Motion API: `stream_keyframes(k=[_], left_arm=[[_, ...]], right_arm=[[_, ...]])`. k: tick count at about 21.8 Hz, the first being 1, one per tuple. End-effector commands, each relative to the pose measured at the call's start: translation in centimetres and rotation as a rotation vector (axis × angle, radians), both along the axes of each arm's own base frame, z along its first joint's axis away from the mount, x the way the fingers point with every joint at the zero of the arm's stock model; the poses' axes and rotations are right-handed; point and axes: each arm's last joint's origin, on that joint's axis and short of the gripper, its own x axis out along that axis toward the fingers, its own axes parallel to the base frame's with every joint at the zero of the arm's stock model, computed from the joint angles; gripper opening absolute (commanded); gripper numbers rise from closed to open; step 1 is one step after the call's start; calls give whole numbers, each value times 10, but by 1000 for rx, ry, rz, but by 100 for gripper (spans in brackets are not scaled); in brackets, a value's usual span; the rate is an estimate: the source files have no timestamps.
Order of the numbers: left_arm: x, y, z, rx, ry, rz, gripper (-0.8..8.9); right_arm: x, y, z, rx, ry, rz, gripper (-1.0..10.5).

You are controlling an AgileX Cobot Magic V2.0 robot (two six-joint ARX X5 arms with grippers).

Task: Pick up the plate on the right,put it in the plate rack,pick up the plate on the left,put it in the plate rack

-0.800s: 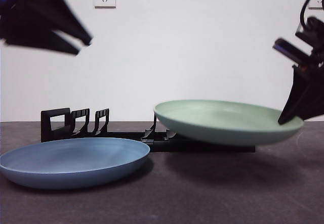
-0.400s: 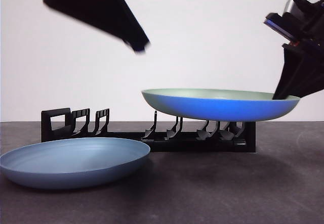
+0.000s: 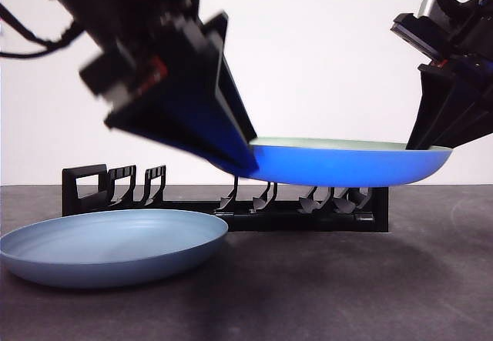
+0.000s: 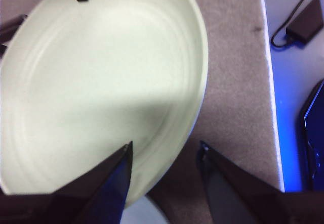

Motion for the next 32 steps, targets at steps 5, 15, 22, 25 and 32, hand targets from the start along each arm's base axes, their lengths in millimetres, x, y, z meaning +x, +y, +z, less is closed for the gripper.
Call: stream_keyframes(k=[5,15,22,25,32], left_arm=[[2,-5,-10,48,-5,-31,81],[1,-6,-9,36,2,-48,-8],[-2,-9,-8,-11,49,-46,-8],[2,-14,-2,-181,135,61,-8],[40,8,36,-605,177,302,-9]], right_arm=[[0,1,3,6,-5,11,-12],[1,1,5,3,-25,22,6],[2,0,31,40,-196,14,194],[-2,-1,54,70,-366,-10,190],[-22,-12,91,10,-626,-165,187]])
